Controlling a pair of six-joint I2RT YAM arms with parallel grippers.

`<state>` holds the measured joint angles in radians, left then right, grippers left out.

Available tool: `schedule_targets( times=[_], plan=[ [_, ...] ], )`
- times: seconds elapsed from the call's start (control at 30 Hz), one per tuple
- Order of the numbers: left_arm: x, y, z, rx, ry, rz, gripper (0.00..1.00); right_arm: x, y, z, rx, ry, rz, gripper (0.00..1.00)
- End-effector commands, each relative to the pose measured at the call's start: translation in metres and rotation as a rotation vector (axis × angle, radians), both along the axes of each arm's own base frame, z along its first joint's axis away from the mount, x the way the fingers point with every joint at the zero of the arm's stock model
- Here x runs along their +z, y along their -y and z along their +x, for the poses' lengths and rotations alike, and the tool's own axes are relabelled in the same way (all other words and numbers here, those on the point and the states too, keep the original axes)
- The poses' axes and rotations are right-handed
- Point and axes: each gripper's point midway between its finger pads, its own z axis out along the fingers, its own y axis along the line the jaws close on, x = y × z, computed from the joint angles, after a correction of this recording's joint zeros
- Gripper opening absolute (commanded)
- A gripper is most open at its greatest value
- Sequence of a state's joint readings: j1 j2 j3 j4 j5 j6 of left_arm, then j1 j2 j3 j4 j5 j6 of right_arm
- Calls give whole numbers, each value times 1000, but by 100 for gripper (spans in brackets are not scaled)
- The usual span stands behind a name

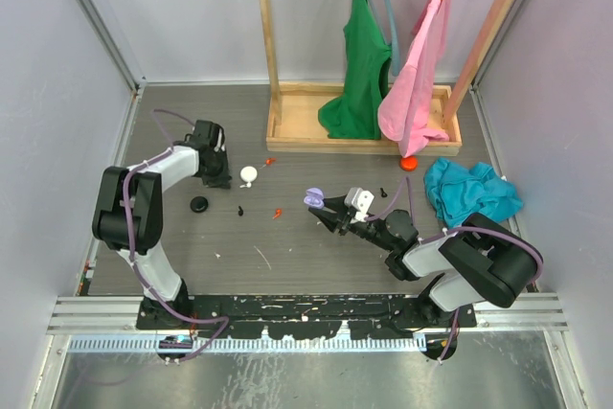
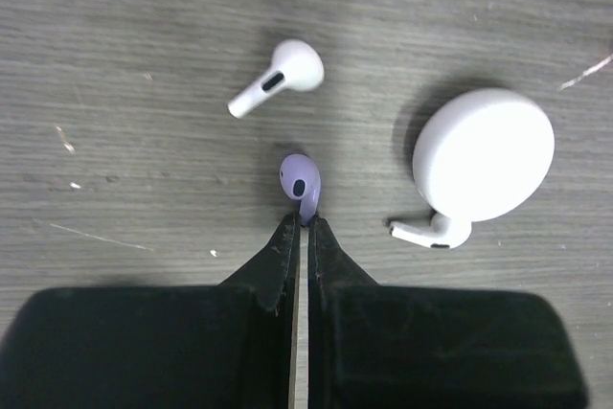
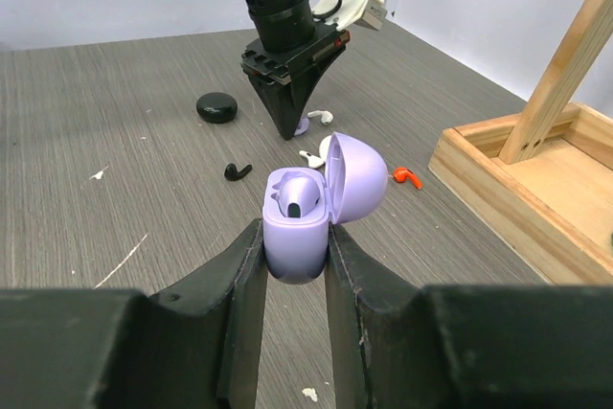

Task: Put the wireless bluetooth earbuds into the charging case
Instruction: Pick up the earbud from the center of the board.

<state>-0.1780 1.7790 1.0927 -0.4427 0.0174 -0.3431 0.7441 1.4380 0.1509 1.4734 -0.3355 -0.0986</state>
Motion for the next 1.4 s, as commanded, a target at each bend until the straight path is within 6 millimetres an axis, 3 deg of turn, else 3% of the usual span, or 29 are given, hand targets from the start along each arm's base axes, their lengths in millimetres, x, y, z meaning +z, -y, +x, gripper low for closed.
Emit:
schedule_targets(
  times=[0.0, 0.2, 0.33, 0.5, 0.6, 0.77, 0.93, 1.37],
  plan=[
    [-8, 5, -40, -48, -105, 7, 0, 26, -3, -3, 21, 66, 70, 11],
    [-3, 2, -56, -39, -118, 10, 4, 25, -4, -4, 26, 62, 69, 11],
    [-5, 2, -62, -38, -134, 12, 12, 24, -4, -3, 26, 61, 67, 12],
    [12, 4, -51, -32, -86, 2, 28, 22, -5, -3, 27, 57, 62, 11],
    [25, 2, -42, -29, -44, 10, 33, 22, -5, -2, 26, 56, 61, 11],
    [32, -5, -27, -18, -22, 26, 34, 23, -5, -4, 33, 58, 64, 11],
    [36, 2, -12, -33, -9, 6, 36, 25, -6, -5, 39, 61, 63, 11],
    [18, 6, -1, -59, -71, 8, 28, 24, -5, -5, 33, 65, 58, 11]
  ],
)
